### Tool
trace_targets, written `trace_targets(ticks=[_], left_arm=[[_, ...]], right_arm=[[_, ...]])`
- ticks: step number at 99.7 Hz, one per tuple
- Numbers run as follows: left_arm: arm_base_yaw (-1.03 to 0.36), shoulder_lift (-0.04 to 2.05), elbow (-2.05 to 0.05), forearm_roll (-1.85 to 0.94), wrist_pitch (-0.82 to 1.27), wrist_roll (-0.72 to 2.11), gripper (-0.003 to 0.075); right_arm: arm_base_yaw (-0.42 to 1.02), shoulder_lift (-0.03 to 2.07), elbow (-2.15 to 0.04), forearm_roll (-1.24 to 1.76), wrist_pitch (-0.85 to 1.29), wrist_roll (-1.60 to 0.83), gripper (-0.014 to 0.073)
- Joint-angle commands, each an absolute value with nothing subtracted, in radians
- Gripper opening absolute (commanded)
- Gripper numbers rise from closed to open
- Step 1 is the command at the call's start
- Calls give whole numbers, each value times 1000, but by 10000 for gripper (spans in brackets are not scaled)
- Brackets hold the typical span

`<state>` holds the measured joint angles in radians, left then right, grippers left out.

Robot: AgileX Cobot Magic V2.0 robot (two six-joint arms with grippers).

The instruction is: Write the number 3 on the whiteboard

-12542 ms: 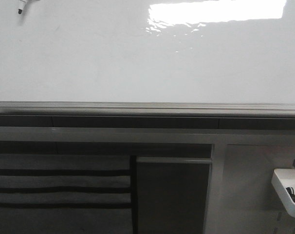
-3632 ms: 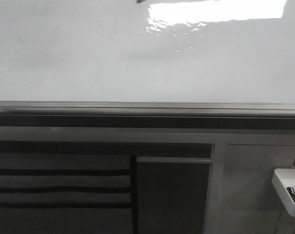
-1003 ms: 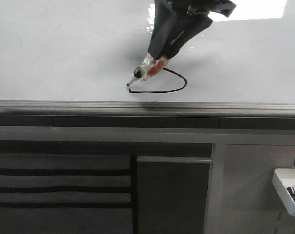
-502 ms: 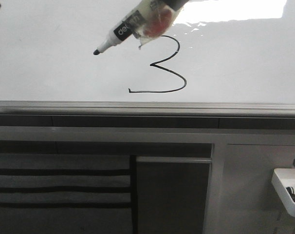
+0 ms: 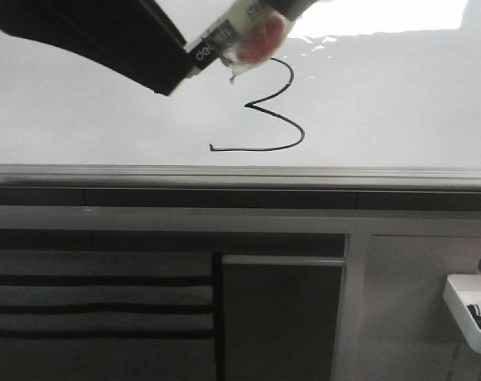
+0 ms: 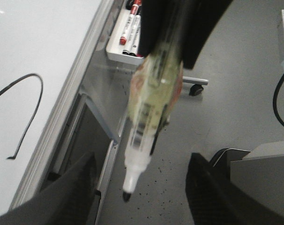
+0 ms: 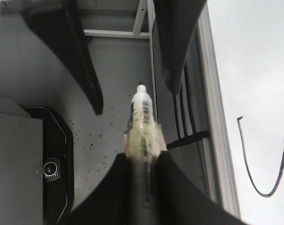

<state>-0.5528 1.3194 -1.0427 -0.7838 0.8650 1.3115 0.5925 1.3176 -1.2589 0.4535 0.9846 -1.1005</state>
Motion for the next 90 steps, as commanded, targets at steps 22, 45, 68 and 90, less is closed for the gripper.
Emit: trace_targets(ticks=[22, 45, 68, 90], left_arm=[[-579, 1367, -1138, -837, 854, 1321, 309], [-579, 1367, -1138, -837, 857, 1321, 144], [-579, 1367, -1138, -837, 857, 1321, 65], [-565, 1367, -1138, -835, 826, 1294, 20]], right_arm=[[593, 1286, -1284, 487, 950, -1111, 13], [593, 1287, -1284, 535, 956, -1111, 14], [593, 1287, -1284, 537, 954, -1111, 16], [585, 1283, -1286, 523, 913, -1047, 239]])
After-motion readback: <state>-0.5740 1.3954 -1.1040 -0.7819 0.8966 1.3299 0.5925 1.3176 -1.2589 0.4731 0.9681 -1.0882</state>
